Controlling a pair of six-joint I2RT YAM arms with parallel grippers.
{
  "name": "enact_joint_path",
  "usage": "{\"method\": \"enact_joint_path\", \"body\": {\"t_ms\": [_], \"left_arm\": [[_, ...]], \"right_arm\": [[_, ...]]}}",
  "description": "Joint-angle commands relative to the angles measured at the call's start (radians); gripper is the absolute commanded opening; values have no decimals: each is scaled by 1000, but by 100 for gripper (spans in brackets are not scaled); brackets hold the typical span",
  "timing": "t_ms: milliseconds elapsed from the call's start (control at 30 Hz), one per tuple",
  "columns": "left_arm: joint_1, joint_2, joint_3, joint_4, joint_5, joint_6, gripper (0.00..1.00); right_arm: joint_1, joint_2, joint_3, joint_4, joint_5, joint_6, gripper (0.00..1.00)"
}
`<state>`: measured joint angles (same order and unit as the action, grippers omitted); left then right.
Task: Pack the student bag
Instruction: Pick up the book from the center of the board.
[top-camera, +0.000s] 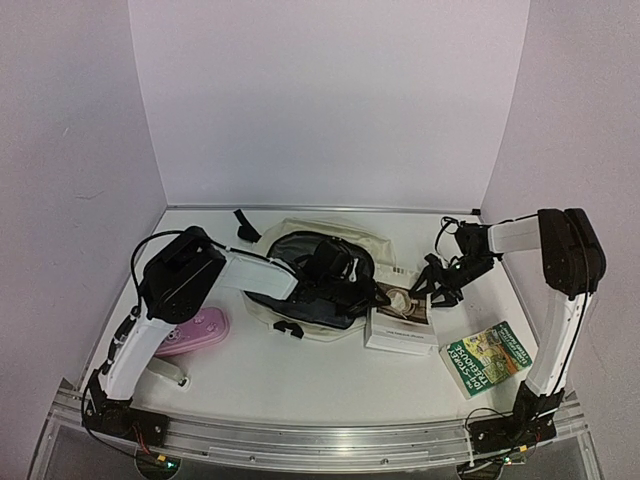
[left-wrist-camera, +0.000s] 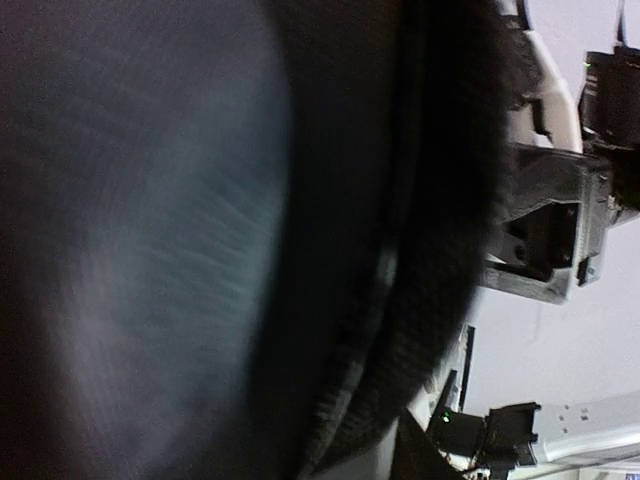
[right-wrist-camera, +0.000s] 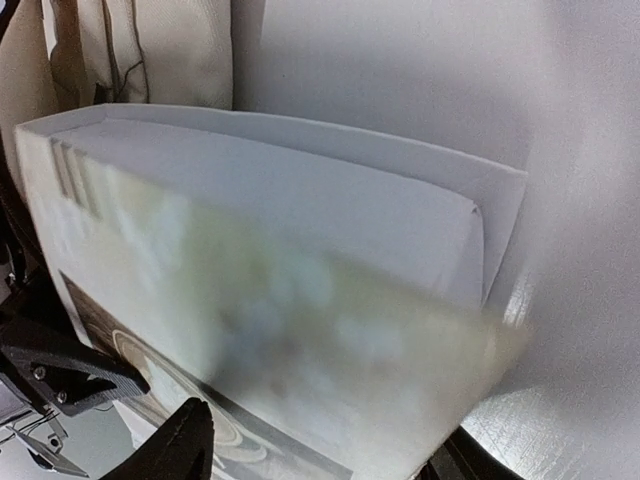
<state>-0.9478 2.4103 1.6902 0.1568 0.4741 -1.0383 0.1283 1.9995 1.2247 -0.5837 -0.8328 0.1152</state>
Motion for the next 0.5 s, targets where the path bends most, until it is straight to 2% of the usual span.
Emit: {"method": "enact_joint_path", "body": {"t_ms": [0, 100, 367, 467], "left_arm": [[-26, -70, -19, 219, 21, 60, 29], [-28, -133, -55, 252, 5, 93, 23], [-26, -248, -142, 257, 40, 160, 2], [-22, -303, -163, 233, 39, 212, 0]], "right_arm": [[28, -30, 22, -40, 22, 5, 69], [26, -86, 88, -80, 91, -7, 74], [24, -155, 493, -324, 232, -90, 95], [12, -241, 422, -357, 260, -159, 98]]}}
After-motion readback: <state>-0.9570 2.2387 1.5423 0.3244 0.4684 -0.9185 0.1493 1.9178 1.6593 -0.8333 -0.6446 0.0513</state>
